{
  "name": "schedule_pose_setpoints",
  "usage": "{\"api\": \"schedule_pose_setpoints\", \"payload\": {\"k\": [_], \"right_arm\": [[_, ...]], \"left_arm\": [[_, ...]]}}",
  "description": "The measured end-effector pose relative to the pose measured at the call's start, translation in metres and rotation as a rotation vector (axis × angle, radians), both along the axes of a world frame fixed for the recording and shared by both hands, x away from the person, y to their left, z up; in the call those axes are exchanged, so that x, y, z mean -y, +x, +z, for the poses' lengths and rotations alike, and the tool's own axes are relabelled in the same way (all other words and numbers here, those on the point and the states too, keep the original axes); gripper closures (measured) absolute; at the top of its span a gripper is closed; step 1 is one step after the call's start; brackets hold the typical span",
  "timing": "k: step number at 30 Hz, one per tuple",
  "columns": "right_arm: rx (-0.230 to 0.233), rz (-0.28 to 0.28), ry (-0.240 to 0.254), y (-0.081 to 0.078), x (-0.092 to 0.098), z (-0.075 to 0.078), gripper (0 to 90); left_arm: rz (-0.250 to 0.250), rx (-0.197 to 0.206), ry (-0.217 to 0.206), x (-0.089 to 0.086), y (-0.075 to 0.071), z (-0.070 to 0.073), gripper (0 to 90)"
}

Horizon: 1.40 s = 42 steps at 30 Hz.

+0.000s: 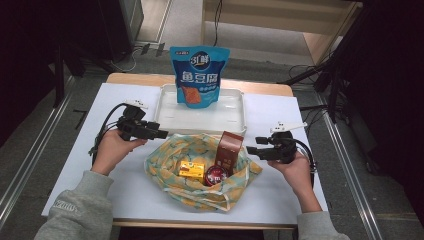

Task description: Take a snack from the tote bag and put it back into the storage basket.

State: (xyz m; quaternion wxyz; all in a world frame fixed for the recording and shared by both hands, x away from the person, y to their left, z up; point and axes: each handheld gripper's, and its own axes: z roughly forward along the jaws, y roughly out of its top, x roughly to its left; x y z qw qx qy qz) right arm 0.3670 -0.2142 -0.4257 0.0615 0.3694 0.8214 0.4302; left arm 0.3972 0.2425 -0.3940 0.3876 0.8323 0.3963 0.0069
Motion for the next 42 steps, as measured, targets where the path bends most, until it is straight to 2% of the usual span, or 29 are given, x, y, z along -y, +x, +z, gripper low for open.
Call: {"api": "schedule_pose_setpoints", "payload": {"k": [11,15,23,33,42], "right_arm": [[0.023,0.02,0.002,-0.015,0.0,0.016,40.3],[0.044,0.041,0.0,-0.023,-0.001,0.021,39.7],[0.038,0.085,0.005,-0.034,-0.004,0.031,39.3],[0.029,0.139,0.004,-0.043,-0.016,0.042,30.5],[0.026,0.177,-0.03,-0.043,-0.029,0.043,22.4]], "left_arm": [[-0.018,0.009,-0.016,-0.004,-0.009,-0.001,39.5],[-0.021,0.01,-0.022,-0.005,-0.01,-0.001,39.4],[-0.028,0.008,-0.017,-0.004,-0.013,0.0,39.3],[-0.032,0.006,-0.025,-0.004,-0.014,-0.002,38.9],[-0.023,0.007,-0.02,-0.008,-0.017,-0.002,38.5]]}}
